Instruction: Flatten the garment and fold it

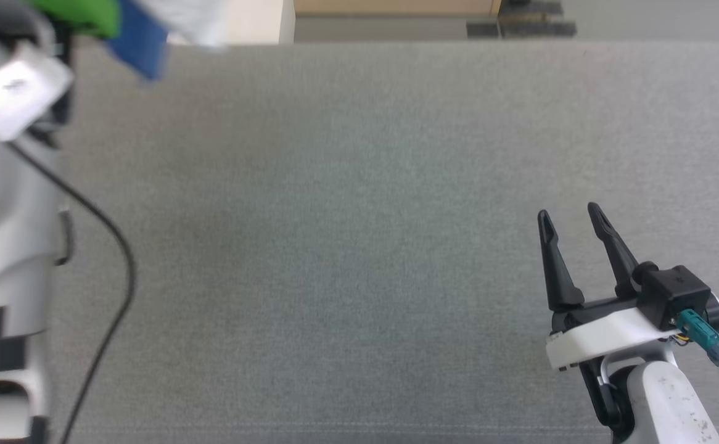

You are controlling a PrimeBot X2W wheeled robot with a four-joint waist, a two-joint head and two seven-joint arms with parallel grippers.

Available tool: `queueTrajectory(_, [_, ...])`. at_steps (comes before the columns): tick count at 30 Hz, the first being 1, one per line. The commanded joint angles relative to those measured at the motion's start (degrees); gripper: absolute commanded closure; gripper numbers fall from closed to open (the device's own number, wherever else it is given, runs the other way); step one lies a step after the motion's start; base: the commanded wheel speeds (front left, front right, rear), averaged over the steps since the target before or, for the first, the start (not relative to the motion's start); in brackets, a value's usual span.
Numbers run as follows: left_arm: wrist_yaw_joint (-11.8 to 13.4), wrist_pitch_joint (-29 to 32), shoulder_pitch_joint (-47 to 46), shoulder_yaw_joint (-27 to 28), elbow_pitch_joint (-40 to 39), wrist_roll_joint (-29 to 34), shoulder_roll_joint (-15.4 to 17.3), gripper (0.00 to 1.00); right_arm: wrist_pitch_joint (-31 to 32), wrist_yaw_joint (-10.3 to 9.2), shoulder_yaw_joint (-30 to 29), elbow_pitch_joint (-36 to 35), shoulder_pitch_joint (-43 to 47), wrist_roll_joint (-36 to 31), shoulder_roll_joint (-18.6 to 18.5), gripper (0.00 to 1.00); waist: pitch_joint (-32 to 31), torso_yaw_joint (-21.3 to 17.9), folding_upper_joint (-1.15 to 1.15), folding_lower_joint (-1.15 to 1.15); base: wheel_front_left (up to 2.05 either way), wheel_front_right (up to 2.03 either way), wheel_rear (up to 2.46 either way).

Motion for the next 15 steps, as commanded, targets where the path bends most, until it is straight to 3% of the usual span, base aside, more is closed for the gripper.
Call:
queueTrajectory(1, [-0.4, -0.9, -1.5, -0.9, 0.4, -0.5, -2.0, 1.00, 0.4, -0.10, -0.2, -0.5, 0.8, 0.2, 0.0, 0.00, -4.7, -1.5, 0.00, 0.00, 0.00, 0.00, 0.00])
queueTrajectory(4, [-1.0, -2.2, -2.4, -2.9, 1.4, -1.9, -6.7, 1.00, 1.0, -0.10, -0.3, -1.1, 1.5, 0.1, 0.0, 0.00, -5.0, -3.3, 0.00, 0.00, 0.00, 0.00, 0.00])
queueTrajectory(5, [-1.9, -3.3, -2.3, -5.2, 2.5, -3.0, -11.0, 1.00, 1.5, -0.10, -0.2, -1.8, 1.9, 0.1, 0.0, 0.00, -4.9, -5.3, 0.00, 0.00, 0.00, 0.00, 0.00])
queueTrajectory(8, [-3.3, -4.0, -1.0, -7.6, 4.0, -4.5, -15.2, 1.00, 1.8, -0.10, 0.1, -2.4, 1.8, 0.1, 0.0, 0.00, -4.5, -7.8, 0.00, 0.00, 0.00, 0.00, 0.00])
queueTrajectory(15, [-4.2, -2.9, 4.8, -13.8, 10.1, -7.3, -19.3, 1.00, 2.2, -0.10, 0.3, -3.2, 1.7, 0.3, 0.0, 0.00, -3.2, -13.3, 0.00, 0.00, 0.00, 0.00, 0.00])
